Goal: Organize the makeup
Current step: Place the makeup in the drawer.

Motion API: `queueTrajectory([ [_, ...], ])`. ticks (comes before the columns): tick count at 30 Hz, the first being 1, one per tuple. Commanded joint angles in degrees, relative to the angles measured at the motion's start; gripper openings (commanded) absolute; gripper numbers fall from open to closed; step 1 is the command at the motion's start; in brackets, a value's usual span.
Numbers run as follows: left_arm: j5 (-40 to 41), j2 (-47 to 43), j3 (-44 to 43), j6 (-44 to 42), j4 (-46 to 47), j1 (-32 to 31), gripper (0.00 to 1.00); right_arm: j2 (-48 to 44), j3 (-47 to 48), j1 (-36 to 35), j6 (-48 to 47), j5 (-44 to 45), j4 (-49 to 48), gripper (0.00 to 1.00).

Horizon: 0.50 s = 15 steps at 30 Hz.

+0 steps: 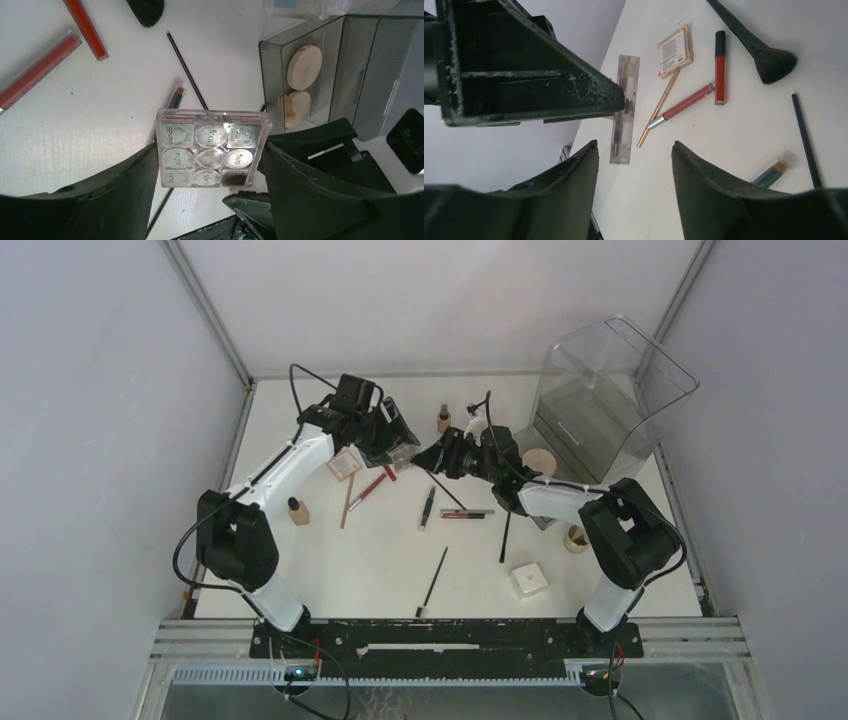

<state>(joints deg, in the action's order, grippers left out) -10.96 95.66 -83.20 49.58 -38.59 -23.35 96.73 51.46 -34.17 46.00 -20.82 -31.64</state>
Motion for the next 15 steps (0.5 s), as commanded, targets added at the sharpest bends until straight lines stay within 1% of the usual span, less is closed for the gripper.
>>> queueTrajectory([
  [1,-1.4,-3.8,1.8,0.6,1.9,-0.4,0.77,2.6,4.2,0.1,0.6,-3.8,-4.7,0.57],
  [5,-1.6,-4.2,2.7,0.6,2.0,-0.4,0.77,4.2,5.2,0.3,0.6,-5.7,-5.8,0.38],
  [7,-1.6,-4.6,3.2,0.6,2.2,-0.4,0.77,4.0,5.2,0.3,0.3,-5.7,-6.2,0.34],
  [10,-1.8,-5.0,3.9,0.6,2.7,-0.4,0.78,3.4,5.2,0.6,-0.1,-5.5,-6.0,0.17],
  [11,-1.9,-5.1,4.0,0.5,2.9,-0.4,0.81,3.0,5.1,0.7,-0.3,-5.8,-5.7,0.06],
  [12,-1.9,-5.2,3.8,0.3,2.8,-0.4,0.86,2.5,5.2,0.9,-0.7,-5.9,-4.8,0.00],
  [14,-1.0,-5.4,3.2,-0.1,2.0,-0.3,0.98,1.1,5.2,1.2,-1.7,-5.5,-1.0,0.00],
  [15,-0.5,-5.6,2.7,-0.6,1.6,-0.4,1.00,0.0,5.1,1.3,-3.0,-5.0,1.8,0.00],
])
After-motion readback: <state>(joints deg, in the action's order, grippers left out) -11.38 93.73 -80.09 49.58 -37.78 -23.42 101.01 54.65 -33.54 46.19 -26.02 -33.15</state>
